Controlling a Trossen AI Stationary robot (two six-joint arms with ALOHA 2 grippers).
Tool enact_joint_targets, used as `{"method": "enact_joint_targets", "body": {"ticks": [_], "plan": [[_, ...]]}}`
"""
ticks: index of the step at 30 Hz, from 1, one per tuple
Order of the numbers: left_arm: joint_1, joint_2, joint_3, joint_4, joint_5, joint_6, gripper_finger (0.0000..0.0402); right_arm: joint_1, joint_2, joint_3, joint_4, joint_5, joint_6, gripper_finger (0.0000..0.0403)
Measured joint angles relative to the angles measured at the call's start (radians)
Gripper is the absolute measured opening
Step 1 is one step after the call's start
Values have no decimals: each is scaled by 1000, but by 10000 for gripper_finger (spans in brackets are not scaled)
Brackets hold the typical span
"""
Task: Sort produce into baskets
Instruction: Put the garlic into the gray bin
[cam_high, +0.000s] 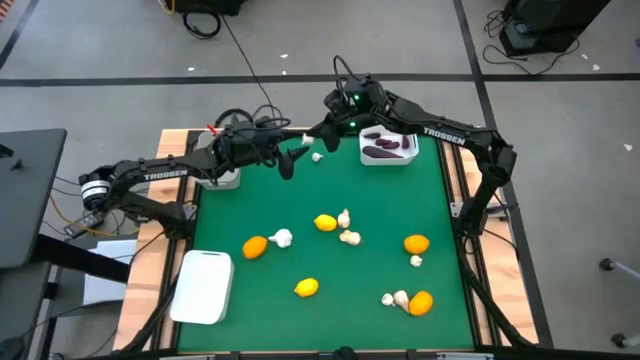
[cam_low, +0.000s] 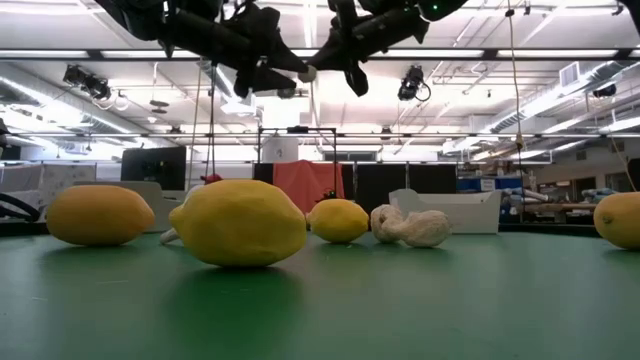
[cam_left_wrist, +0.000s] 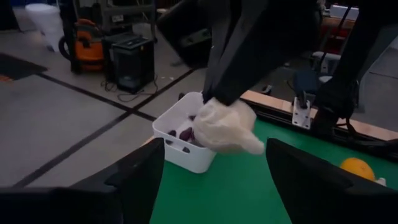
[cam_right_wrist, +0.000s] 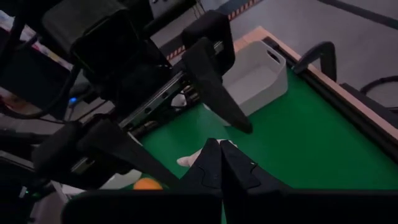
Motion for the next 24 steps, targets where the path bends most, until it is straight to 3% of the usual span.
{"method": "enact_joint_targets", "body": {"ticks": [17,24], "plan": [[0,0,0,47,-1,19,162,10,0,0,36,9,46,3],[25,-1,0,22,6,-64,114,10,11,0,39,14,76,57]]}}
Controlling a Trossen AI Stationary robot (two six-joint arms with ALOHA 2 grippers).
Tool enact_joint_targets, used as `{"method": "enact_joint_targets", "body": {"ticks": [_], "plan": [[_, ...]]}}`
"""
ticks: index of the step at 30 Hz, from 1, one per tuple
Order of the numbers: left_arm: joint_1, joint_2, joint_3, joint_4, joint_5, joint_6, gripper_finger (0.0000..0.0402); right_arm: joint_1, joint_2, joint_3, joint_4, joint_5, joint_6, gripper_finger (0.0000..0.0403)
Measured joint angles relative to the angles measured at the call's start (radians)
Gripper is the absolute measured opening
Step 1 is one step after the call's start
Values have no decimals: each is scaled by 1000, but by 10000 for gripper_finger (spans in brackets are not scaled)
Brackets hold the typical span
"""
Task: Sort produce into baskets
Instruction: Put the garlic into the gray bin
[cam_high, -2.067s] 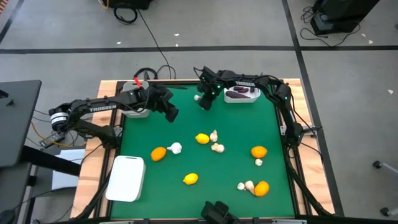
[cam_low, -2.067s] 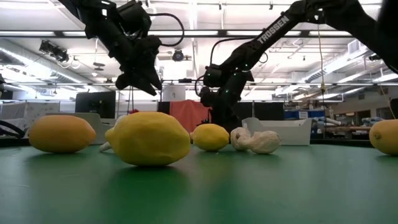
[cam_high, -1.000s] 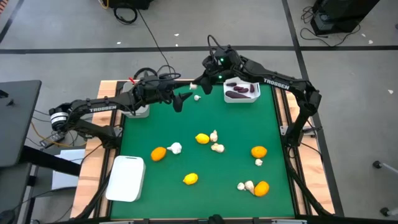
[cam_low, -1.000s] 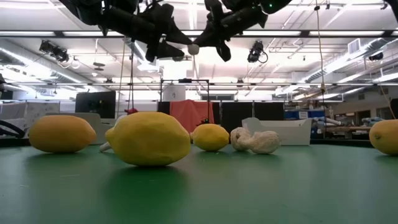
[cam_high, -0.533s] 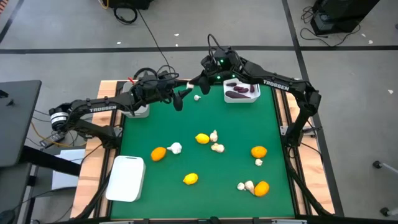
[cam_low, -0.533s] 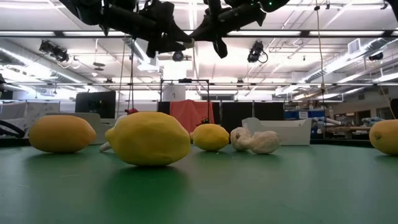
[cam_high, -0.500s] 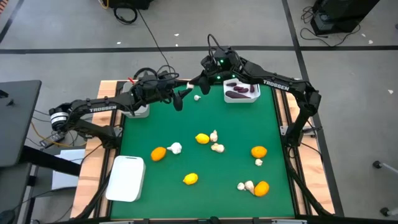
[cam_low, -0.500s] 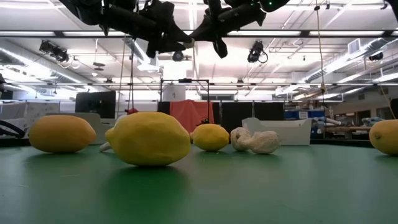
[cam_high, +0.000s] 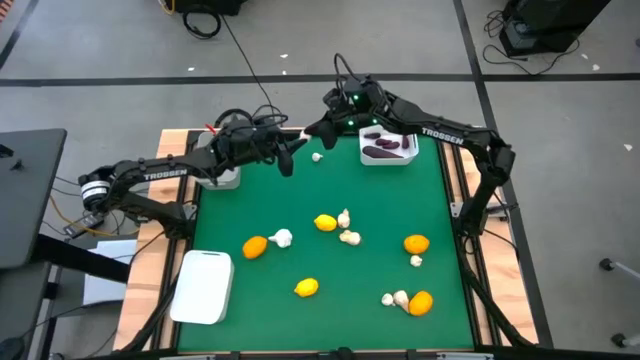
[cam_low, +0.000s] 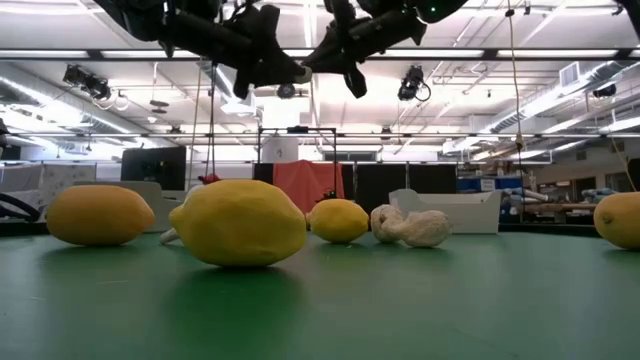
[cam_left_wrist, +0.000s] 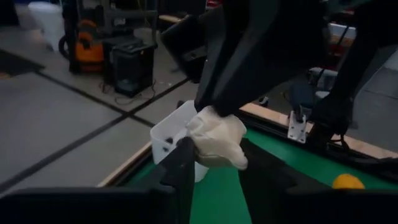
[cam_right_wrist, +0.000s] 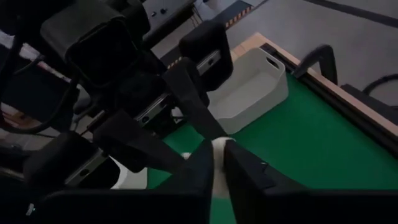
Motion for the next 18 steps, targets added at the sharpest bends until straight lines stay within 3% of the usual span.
{"method": "enact_joint_targets", "body": {"ticks": [4,10,18], "plan": [[28,-33,0,-109,-31,-25,105,-2,2,-1,-11,69,-1,104],[94,-157,0,-432,-88,-49,104,-34,20,0,-97,158,-73,163],[206,-276,1,-822,-170,-207,104,-95,204,0,-122,108,-105,178]]}}
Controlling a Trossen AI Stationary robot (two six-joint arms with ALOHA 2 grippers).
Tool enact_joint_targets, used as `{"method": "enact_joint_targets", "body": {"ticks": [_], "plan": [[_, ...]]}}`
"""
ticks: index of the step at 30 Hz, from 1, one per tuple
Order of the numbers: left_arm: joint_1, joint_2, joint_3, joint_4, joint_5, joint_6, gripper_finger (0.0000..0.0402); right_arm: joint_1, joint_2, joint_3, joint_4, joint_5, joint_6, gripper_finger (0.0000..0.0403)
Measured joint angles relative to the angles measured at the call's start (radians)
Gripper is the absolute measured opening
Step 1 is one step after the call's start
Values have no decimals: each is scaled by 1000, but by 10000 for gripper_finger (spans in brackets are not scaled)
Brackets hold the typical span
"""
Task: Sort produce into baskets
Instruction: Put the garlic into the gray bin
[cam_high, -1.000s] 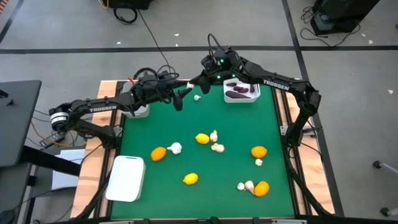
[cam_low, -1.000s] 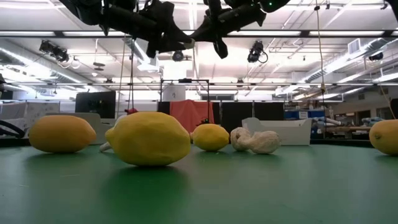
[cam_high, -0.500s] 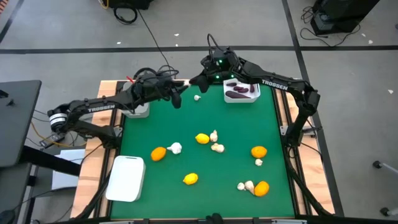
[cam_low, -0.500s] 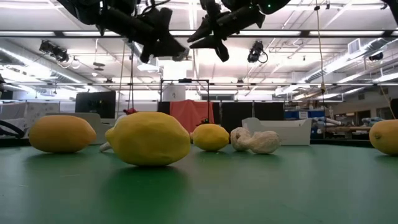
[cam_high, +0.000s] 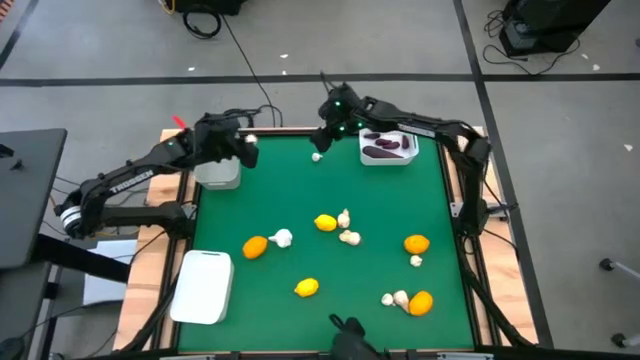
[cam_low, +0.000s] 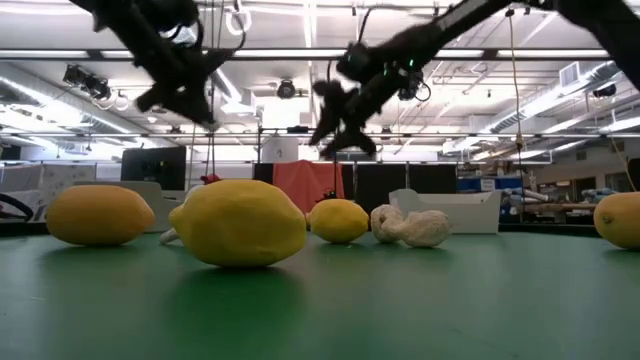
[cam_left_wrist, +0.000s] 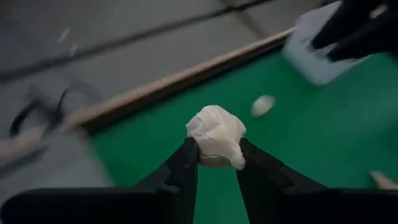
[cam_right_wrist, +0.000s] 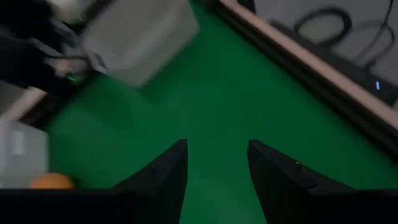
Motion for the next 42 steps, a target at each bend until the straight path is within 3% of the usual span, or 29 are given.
{"method": "enact_joint_targets", "body": {"ticks": [5,8,18,25,32,37,42], "plan": [[46,6,0,-268,-174,-179,106,-35,146,84,-148,-19,-62,178],[75,19,0,-363,-198,-256,116,-32,244,198,-309,7,-154,178],[104,31,0,-402,-222,-317,198,-24,429,487,-541,41,-320,178],[146,32,0,-399,-217,-316,254,-20,466,505,-539,40,-351,178],[150,32,-1,-352,-171,-314,258,-18,479,502,-535,45,-371,165],[150,32,-1,-347,-149,-314,258,-18,486,502,-511,29,-379,129],[150,32,-1,-318,-130,-316,257,-18,486,502,-493,27,-387,64]]}}
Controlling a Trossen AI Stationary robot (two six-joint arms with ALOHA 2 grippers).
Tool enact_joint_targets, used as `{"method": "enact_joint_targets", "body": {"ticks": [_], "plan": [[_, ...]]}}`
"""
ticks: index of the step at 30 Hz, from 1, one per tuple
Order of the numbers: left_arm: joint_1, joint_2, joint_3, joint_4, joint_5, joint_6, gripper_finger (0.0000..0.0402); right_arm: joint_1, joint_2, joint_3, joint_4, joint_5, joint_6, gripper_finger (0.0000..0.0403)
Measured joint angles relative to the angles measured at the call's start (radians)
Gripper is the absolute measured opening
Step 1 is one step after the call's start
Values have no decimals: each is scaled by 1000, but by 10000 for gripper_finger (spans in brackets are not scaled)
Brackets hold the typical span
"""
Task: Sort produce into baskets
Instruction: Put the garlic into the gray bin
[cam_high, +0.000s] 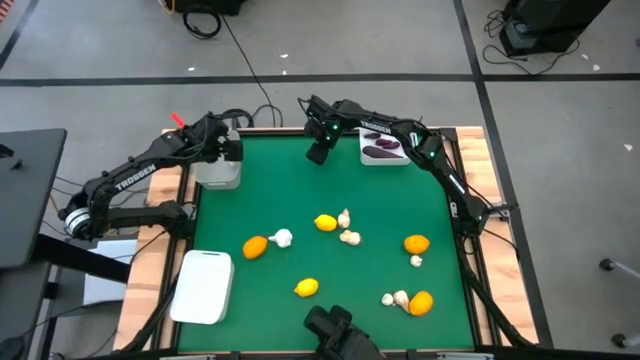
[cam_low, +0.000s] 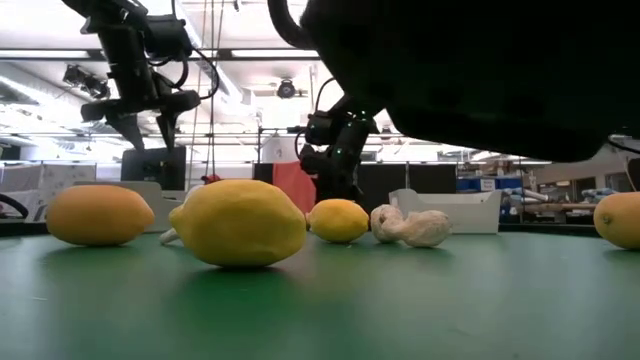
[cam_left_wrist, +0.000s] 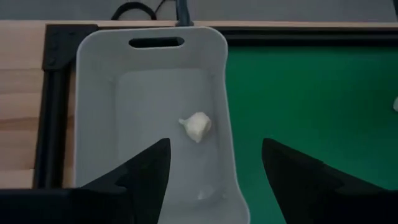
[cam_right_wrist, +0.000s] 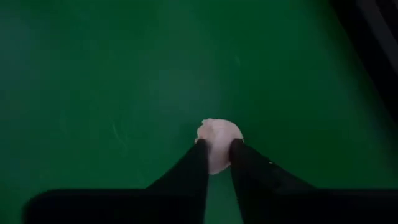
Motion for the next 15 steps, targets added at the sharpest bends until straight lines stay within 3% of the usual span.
{"method": "enact_joint_targets", "body": {"ticks": [4,15], "plan": [[0,0,0,29,28,5,257,-3,0,0,-7,-3,0,13],[0,0,0,284,217,264,257,39,-79,3,-79,-44,27,5]]}}
